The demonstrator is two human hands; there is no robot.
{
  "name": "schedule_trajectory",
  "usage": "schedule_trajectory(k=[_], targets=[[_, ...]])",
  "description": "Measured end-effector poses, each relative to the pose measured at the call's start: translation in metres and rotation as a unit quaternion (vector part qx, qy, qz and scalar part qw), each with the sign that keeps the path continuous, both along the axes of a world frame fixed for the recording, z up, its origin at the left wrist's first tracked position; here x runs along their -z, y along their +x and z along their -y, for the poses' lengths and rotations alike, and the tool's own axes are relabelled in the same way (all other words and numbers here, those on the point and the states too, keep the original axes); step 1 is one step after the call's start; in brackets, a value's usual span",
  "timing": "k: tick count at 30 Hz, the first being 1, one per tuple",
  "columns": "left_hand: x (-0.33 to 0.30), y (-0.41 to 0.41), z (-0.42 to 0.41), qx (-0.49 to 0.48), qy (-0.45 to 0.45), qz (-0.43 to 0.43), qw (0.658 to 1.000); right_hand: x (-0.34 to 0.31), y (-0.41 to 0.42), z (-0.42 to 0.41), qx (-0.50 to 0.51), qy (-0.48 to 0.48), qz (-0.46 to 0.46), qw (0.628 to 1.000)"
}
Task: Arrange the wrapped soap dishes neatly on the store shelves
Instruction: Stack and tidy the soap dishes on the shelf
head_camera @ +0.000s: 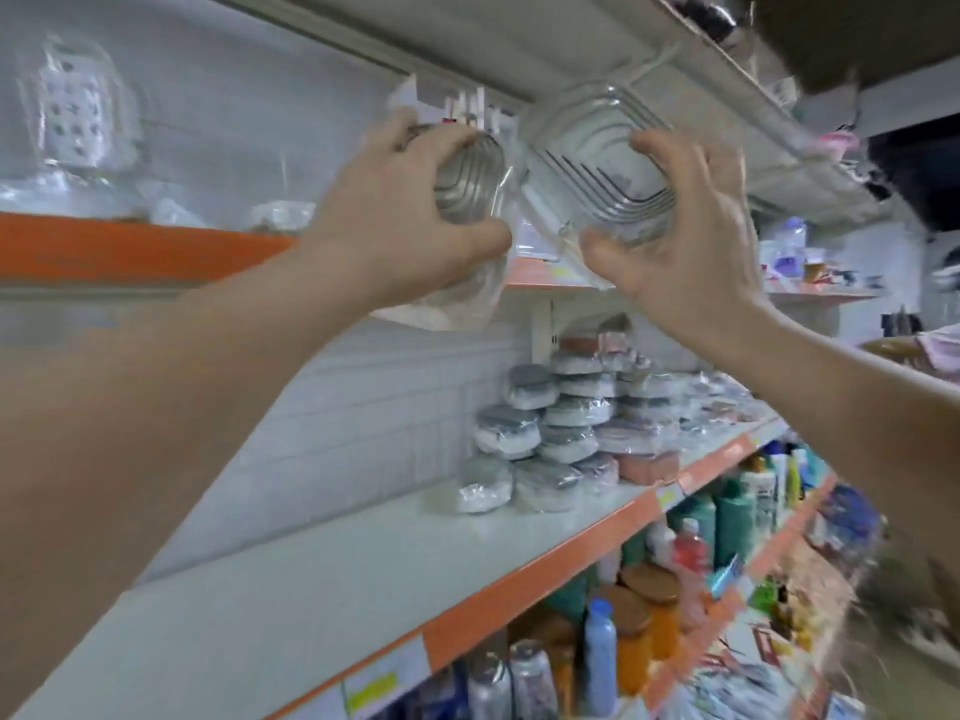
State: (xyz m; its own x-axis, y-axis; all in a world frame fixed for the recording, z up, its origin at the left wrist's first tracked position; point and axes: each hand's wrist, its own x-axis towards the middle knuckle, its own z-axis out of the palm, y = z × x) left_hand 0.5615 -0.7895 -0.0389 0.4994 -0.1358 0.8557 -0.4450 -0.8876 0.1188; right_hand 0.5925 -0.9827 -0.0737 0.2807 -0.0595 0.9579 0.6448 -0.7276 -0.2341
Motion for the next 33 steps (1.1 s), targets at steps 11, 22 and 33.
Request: schedule_trajectory(k=[11, 22, 33], targets=[[0.111, 0.126, 0.092, -0.081, -0.023, -0.235, 0.968, 0.108, 0.121, 0.093, -0.018, -0.061, -0.283, 0.957], [0.162, 0.254, 0.061, -0.137, -0.096, -0.322, 0.932, 0.134, 0.24, 0.067, 0.03, -0.148, -0.376, 0.914], [0.152, 0.38, 0.073, -0.17, -0.137, -0.285, 0.933, 0.089, 0.371, 0.055, 0.039, -0.152, -0.32, 0.934]])
